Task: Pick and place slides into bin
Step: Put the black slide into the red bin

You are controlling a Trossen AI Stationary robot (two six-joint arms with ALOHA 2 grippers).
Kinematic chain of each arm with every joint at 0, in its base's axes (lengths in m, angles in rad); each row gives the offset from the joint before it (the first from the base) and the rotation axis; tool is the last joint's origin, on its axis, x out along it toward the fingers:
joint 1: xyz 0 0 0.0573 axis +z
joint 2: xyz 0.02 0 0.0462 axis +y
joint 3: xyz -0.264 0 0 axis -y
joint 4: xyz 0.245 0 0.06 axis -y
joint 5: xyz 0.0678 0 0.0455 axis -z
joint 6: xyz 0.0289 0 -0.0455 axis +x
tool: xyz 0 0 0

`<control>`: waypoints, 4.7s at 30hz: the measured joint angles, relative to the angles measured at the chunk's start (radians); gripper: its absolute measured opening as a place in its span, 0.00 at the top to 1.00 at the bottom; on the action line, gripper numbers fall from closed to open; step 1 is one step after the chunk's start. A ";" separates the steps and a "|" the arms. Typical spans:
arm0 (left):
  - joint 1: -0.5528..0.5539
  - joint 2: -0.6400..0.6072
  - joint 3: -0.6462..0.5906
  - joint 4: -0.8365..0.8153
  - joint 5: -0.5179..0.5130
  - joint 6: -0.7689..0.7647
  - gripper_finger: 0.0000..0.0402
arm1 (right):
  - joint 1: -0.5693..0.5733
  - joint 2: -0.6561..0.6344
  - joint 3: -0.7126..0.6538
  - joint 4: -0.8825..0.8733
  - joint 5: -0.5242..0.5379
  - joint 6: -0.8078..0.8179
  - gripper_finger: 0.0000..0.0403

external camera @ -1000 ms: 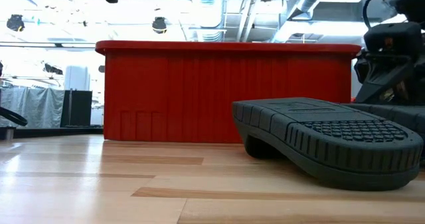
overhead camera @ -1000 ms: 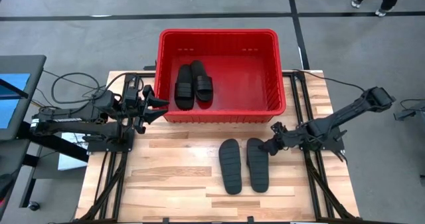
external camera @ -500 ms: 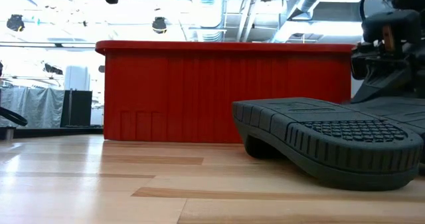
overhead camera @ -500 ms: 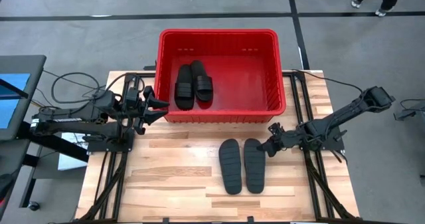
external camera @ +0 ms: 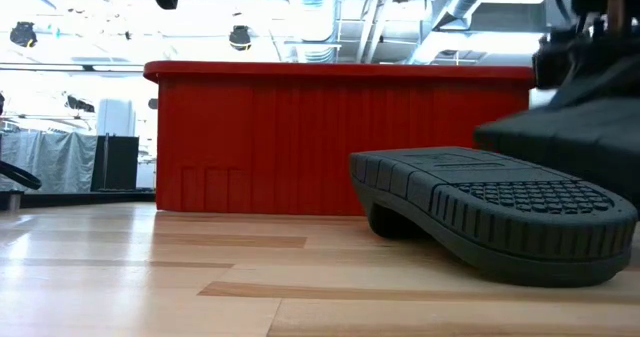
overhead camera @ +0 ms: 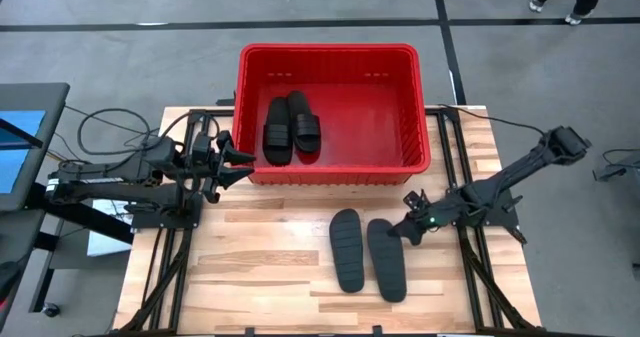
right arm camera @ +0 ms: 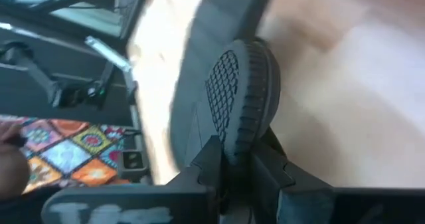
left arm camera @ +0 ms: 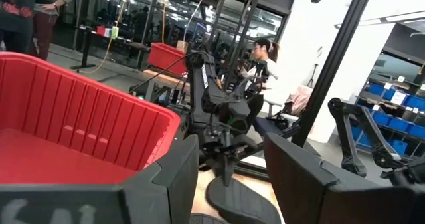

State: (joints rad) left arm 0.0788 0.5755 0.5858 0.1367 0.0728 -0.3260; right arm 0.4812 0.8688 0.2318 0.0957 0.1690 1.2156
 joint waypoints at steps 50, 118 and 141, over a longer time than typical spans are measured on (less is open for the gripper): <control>0.000 0.000 0.000 0.004 -0.194 0.015 0.60 | -0.981 0.140 1.263 -0.846 -0.508 -2.082 0.92; 0.000 0.000 0.000 0.015 -0.283 0.095 0.60 | -1.622 0.637 1.055 -0.371 -1.003 -2.164 0.92; 0.001 0.000 0.000 0.012 -0.324 0.095 0.60 | -1.670 0.709 1.055 -0.331 -1.007 -2.160 0.92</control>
State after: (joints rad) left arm 0.0795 0.5755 0.5858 0.1490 -0.2512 -0.2310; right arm -1.1885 1.5780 1.2865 -0.2348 -0.8383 -0.9440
